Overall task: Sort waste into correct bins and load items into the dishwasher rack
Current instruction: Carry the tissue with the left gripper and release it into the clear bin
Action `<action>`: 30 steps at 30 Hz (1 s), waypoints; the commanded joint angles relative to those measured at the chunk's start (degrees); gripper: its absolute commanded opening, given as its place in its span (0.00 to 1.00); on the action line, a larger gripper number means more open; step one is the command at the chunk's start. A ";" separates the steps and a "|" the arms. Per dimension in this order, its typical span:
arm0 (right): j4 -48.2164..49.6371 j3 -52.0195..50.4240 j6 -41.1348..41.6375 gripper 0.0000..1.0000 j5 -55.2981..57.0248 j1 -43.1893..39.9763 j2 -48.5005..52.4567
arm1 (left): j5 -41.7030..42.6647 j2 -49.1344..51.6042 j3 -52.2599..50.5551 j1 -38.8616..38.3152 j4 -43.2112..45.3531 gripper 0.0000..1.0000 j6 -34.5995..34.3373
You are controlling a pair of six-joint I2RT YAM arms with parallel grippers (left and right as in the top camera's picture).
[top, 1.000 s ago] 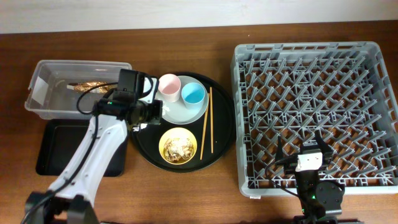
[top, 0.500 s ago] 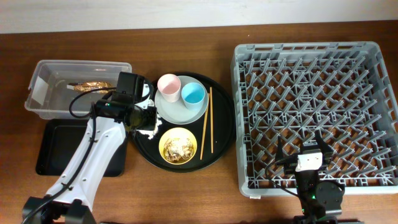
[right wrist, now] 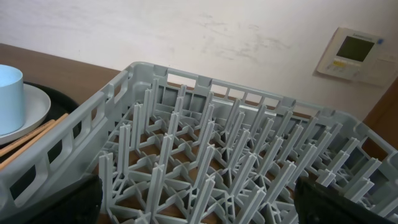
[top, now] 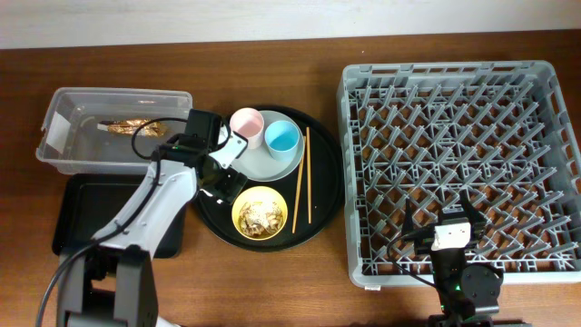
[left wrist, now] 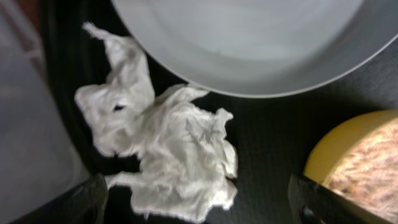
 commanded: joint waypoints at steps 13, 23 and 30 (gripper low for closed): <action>-0.39 -0.31 -0.39 0.99 -0.09 0.33 -0.33 | -0.55 4.59 -0.50 4.52 5.86 0.77 17.46; -0.39 -0.31 -0.39 0.98 -0.09 0.33 -0.33 | 3.43 10.91 -0.50 4.61 6.10 0.61 18.73; -0.39 -0.31 -0.39 0.99 -0.09 0.33 -0.33 | 4.44 8.68 1.03 4.57 6.01 0.00 13.05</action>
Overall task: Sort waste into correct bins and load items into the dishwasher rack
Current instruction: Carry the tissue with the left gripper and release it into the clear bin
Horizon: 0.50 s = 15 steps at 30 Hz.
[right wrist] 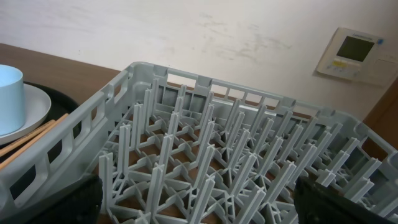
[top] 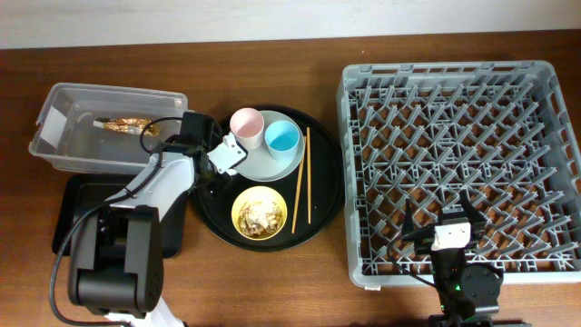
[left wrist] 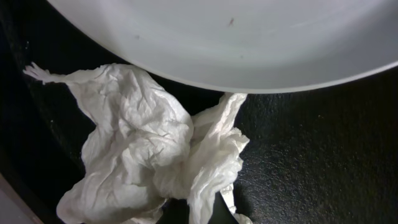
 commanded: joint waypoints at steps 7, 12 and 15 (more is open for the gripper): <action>-0.39 -0.31 -0.39 0.98 -0.11 0.33 -0.33 | 6.29 -17.11 5.46 0.48 2.08 0.00 -12.00; -0.39 -0.31 -0.39 0.98 -0.09 0.33 -0.33 | -0.52 -20.11 5.46 7.67 8.46 0.00 -26.29; -0.39 -0.31 -0.39 0.98 -0.09 0.33 -0.33 | -0.50 -18.62 5.46 14.19 9.77 0.00 -32.11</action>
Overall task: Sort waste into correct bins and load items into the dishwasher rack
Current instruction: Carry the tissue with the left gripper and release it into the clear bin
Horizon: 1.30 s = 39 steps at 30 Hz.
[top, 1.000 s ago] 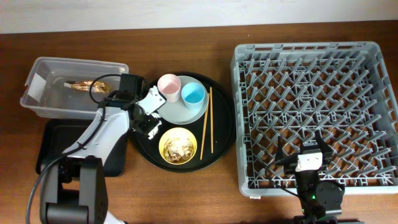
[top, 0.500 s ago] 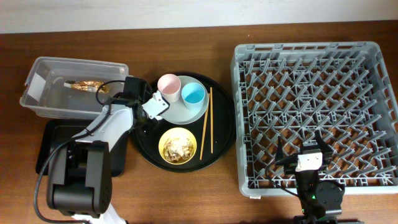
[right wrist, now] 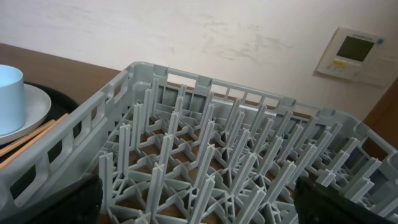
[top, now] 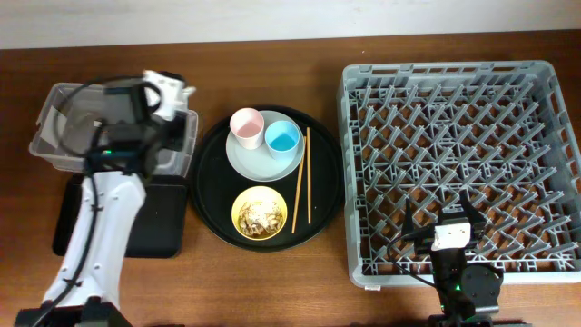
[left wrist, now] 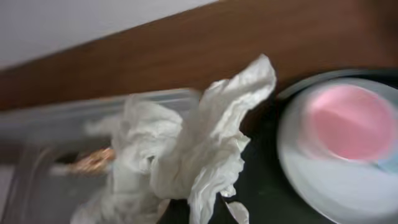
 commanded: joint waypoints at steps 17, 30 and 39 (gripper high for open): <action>-0.39 -0.31 -0.39 0.98 -0.09 0.33 -0.33 | 2.95 14.08 0.42 15.65 -2.97 0.00 -18.73; -0.39 -0.31 -0.39 0.98 -0.09 0.33 -0.33 | 26.18 14.08 0.42 15.63 -2.05 0.00 -28.96; -0.39 -0.31 -0.39 0.98 -0.09 0.33 -0.33 | 22.18 14.01 9.51 17.29 -4.57 0.47 -29.77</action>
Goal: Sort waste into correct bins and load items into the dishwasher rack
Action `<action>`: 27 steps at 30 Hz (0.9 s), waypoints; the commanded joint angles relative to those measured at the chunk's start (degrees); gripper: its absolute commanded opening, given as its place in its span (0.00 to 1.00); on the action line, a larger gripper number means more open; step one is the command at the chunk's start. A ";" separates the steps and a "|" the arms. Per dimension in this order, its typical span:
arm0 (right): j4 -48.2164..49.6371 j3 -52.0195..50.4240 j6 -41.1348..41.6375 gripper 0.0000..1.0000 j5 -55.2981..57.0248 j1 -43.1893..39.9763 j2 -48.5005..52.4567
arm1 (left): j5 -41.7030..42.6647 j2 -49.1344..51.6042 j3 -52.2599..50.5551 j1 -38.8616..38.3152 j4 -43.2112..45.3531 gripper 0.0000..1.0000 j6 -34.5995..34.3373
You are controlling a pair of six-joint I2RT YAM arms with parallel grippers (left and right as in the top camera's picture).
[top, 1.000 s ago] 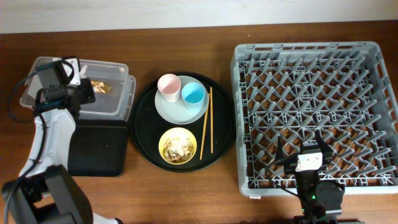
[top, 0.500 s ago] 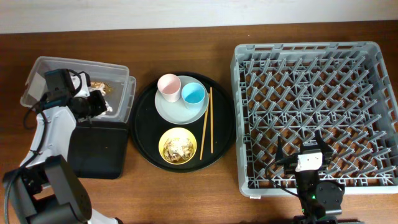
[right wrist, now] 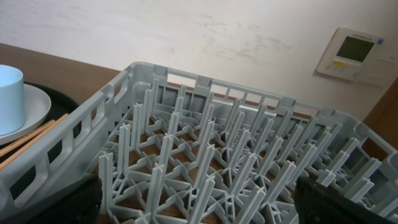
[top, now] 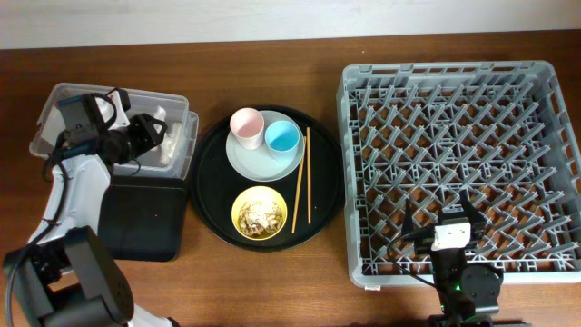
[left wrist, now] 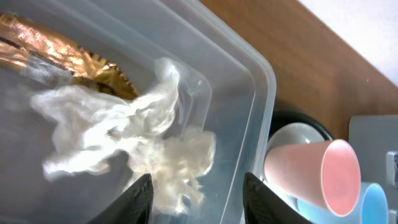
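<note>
A crumpled white napkin lies inside the clear plastic bin, next to a gold wrapper. My left gripper hangs just over the napkin, open and holding nothing; overhead it sits over the bin's right half. A round black tray carries a white plate with a pink cup and a blue cup, wooden chopsticks and a yellow bowl of food scraps. My right gripper rests open at the near edge of the grey dishwasher rack.
A black rectangular bin sits in front of the clear one, under my left arm. The rack fills the right side of the brown table. A wall with a thermostat panel stands behind the rack.
My left gripper held the napkin above the right end of the clear bin. Now it is open lower over the bin and the napkin lies inside. The right arm is unchanged.
The napkin lay on the black tray beside the plate with my left gripper open above it. Then the gripper was down against it. Later it held the napkin up near the clear bin. Now the napkin rests in that bin, released.
</note>
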 commanded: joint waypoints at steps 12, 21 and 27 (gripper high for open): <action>-0.39 -0.31 -0.42 0.98 -0.09 0.33 -0.33 | -39.30 5.31 22.69 4.11 -26.08 0.57 -11.98; -0.39 -0.31 -0.42 0.98 -0.09 0.33 -0.33 | -33.29 12.26 22.69 13.53 -30.25 0.36 -15.23; -0.39 -0.31 -0.42 0.98 -0.09 0.33 -0.33 | -28.04 12.26 22.69 13.07 -32.30 0.33 -15.39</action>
